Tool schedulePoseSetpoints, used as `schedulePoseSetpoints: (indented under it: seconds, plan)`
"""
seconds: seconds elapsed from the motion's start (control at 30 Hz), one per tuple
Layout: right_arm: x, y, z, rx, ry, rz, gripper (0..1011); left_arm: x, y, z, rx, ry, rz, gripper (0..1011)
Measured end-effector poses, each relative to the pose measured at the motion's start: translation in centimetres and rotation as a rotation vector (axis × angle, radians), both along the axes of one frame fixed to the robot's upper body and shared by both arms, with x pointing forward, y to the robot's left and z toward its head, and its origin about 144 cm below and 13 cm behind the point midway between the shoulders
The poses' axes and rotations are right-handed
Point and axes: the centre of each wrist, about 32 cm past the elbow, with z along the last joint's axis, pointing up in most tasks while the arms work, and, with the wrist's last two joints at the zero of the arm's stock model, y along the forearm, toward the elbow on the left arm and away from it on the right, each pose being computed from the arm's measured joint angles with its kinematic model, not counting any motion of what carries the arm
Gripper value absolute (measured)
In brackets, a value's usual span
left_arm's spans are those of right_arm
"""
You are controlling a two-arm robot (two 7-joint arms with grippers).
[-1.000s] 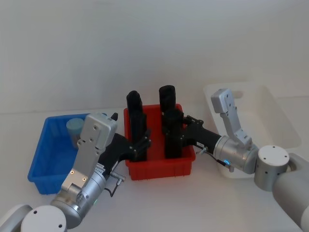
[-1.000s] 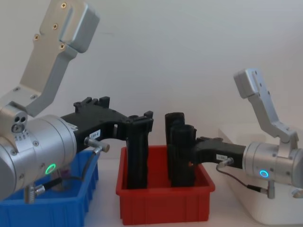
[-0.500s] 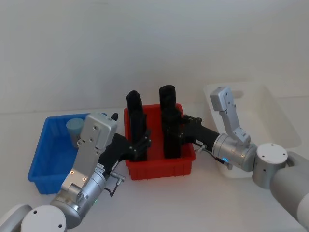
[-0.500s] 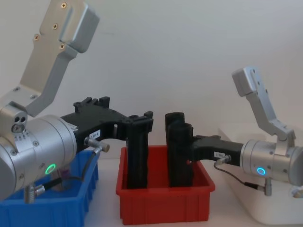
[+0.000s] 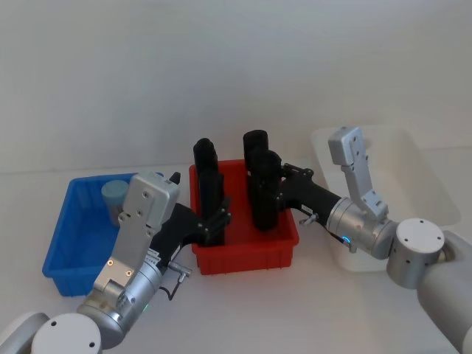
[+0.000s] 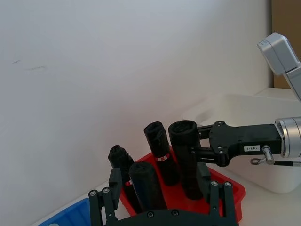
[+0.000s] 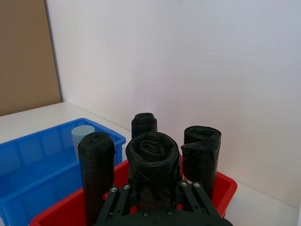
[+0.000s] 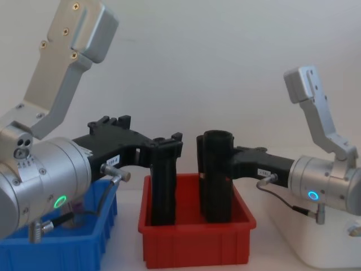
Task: Pick the cotton swabs from the blue box and place them into the white box.
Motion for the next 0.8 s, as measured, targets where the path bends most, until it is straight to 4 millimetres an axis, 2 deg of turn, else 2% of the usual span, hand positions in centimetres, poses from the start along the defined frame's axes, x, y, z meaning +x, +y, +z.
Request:
schedulePoseSetpoints:
  seconds: [0.5, 0.8]
  plan:
    - [-3.2, -0.9, 1.0, 0.036, -0.06, -0.058, 390, 0.0, 0.0, 0.0, 0.0, 0.0, 0.0, 1004]
    - [-5.8, -1.6, 2.3, 0.094, -0.121, -0.114, 390, 0.0, 0.0, 0.0, 0.0, 0.0, 0.0, 1004]
